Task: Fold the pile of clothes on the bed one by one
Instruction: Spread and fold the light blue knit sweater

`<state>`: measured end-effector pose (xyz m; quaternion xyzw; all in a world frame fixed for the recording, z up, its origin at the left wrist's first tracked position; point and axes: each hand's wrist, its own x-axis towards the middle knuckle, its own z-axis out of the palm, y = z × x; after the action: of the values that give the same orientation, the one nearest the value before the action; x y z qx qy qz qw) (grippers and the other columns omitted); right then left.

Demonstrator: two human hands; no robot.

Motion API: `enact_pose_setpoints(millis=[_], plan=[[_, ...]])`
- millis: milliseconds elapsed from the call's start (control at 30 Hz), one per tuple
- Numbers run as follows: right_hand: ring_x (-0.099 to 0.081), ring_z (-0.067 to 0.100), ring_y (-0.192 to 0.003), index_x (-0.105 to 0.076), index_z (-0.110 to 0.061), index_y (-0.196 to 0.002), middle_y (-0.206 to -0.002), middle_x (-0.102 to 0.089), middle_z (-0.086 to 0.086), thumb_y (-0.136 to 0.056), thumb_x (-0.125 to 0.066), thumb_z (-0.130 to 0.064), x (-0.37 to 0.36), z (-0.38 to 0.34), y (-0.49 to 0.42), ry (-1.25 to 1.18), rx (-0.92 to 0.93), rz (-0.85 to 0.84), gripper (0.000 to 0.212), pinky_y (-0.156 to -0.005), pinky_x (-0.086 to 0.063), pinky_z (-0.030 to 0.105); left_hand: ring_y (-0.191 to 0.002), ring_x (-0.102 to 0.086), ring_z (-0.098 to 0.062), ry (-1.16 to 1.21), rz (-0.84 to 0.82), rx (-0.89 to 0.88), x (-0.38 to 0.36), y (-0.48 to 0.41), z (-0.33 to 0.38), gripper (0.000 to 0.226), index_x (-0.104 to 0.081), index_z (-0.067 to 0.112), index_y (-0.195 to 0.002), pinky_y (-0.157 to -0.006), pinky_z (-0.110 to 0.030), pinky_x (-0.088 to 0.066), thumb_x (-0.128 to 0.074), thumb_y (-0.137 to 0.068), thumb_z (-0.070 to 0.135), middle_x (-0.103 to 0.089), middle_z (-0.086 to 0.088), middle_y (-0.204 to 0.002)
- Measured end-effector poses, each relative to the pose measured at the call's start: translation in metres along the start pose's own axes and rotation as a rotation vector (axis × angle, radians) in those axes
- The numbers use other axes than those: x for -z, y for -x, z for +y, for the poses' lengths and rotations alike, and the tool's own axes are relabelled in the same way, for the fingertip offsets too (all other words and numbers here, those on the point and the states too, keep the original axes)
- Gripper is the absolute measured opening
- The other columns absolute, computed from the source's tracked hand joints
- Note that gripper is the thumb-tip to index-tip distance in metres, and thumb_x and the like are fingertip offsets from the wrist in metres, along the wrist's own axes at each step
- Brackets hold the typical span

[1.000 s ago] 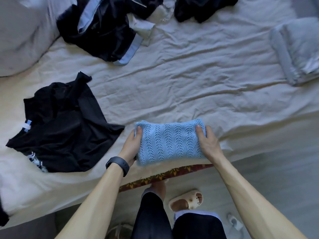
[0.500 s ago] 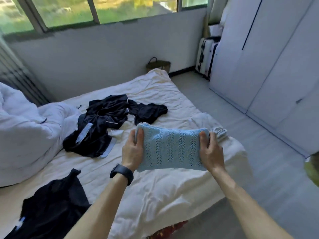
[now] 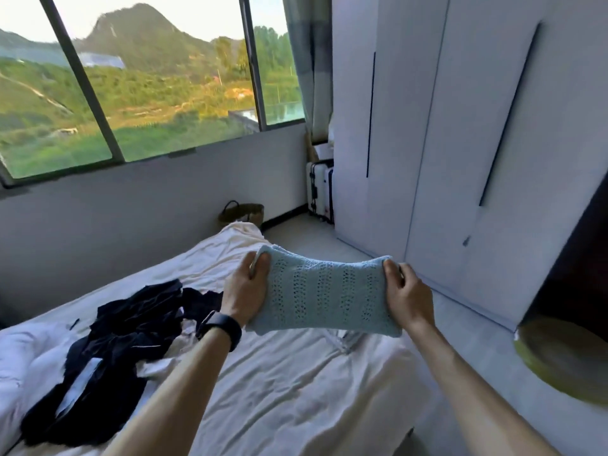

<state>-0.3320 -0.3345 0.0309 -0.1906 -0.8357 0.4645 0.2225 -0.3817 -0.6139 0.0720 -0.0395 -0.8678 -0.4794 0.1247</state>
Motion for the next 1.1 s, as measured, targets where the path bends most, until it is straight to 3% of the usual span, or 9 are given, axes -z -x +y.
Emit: enact_pose_setpoints(millis=[133,300,367,500,600,667,800,867,1100], plan=[[-0.061,0.034,-0.104,-0.061,-0.018,-0.098,-0.106,-0.068,0.01,-0.102,-0.038,-0.059,0.033,-0.002,-0.048,-0.008,-0.067,-0.025,0.047,-0.08,-0.041,0.037,-0.09,-0.054,-0.015,0.13,-0.156,-0.031,-0.047,-0.05,0.035,0.019,-0.058,0.029,-0.095,-0.065,-0.01,-0.039,-0.046,-0.104,0.04,-0.059,0.013,-0.086],[-0.059,0.018,-0.109,-0.061,-0.023,-0.114,-0.114,-0.065,-0.003,-0.103,-0.05,-0.047,0.062,0.007,-0.089,-0.225,-0.105,-0.093,0.029,-0.095,-0.045,0.041,-0.09,-0.063,-0.014,0.229,-0.218,-0.063,-0.102,-0.111,0.058,0.038,-0.064,0.035,-0.096,-0.087,-0.035,-0.05,-0.05,-0.084,0.069,-0.069,0.011,-0.092],[-0.06,0.018,-0.105,-0.061,-0.023,-0.111,-0.108,-0.066,-0.003,-0.104,-0.051,-0.039,0.071,0.018,-0.103,-0.201,-0.07,-0.042,0.02,-0.09,-0.045,0.038,-0.095,-0.066,-0.014,0.25,-0.264,-0.092,-0.126,-0.128,0.065,0.036,-0.064,0.043,-0.097,-0.089,-0.037,-0.052,-0.052,-0.08,0.072,-0.071,0.012,-0.097],[-0.062,0.007,-0.094,-0.056,-0.03,-0.113,-0.1,-0.066,-0.01,-0.103,-0.054,-0.039,0.097,0.039,-0.13,-0.123,0.009,0.069,0.014,-0.075,-0.045,0.025,-0.092,-0.069,-0.013,0.288,-0.315,-0.132,-0.176,-0.148,0.079,0.005,-0.063,0.05,-0.099,-0.08,-0.031,-0.053,-0.059,-0.096,0.05,-0.073,0.005,-0.098],[-0.061,0.0,-0.091,-0.054,-0.037,-0.118,-0.101,-0.064,-0.018,-0.102,-0.055,-0.039,0.118,0.062,-0.16,-0.07,0.056,0.123,0.016,-0.072,-0.044,0.02,-0.092,-0.07,-0.013,0.319,-0.33,-0.146,-0.219,-0.159,0.092,0.009,-0.063,0.055,-0.102,-0.08,-0.033,-0.056,-0.061,-0.095,0.049,-0.074,0.005,-0.1],[-0.063,-0.003,-0.089,-0.053,-0.038,-0.12,-0.101,-0.064,-0.02,-0.101,-0.056,-0.039,0.132,0.079,-0.185,-0.072,0.071,0.147,0.019,-0.073,-0.045,0.019,-0.093,-0.069,-0.011,0.338,-0.316,-0.147,-0.251,-0.166,0.102,0.011,-0.064,0.052,-0.105,-0.078,-0.031,-0.056,-0.061,-0.095,0.049,-0.073,0.007,-0.101],[-0.061,-0.01,-0.09,-0.054,-0.04,-0.122,-0.104,-0.066,-0.022,-0.1,-0.057,-0.041,0.158,0.115,-0.246,-0.11,0.093,0.156,0.022,-0.074,-0.046,0.015,-0.081,-0.063,0.009,0.35,-0.228,-0.143,-0.312,-0.176,0.131,0.011,-0.063,0.048,-0.105,-0.063,-0.007,-0.046,-0.061,-0.096,0.042,-0.068,0.019,-0.098],[-0.061,-0.011,-0.09,-0.054,-0.041,-0.122,-0.105,-0.065,-0.023,-0.099,-0.056,-0.042,0.172,0.131,-0.276,-0.143,0.088,0.127,0.023,-0.074,-0.047,0.017,-0.08,-0.062,0.014,0.353,-0.188,-0.121,-0.341,-0.181,0.145,0.012,-0.064,0.044,-0.108,-0.062,-0.007,-0.045,-0.061,-0.096,0.041,-0.068,0.017,-0.1],[-0.06,-0.012,-0.088,-0.055,-0.039,-0.125,-0.103,-0.061,-0.028,-0.099,-0.055,-0.043,0.193,0.175,-0.382,-0.192,0.077,0.017,0.027,-0.075,-0.046,0.025,-0.086,-0.069,-0.009,0.343,-0.081,-0.02,-0.409,-0.21,0.168,0.014,-0.067,0.046,-0.106,-0.063,-0.02,-0.052,-0.062,-0.093,0.046,-0.071,0.0,-0.097]])
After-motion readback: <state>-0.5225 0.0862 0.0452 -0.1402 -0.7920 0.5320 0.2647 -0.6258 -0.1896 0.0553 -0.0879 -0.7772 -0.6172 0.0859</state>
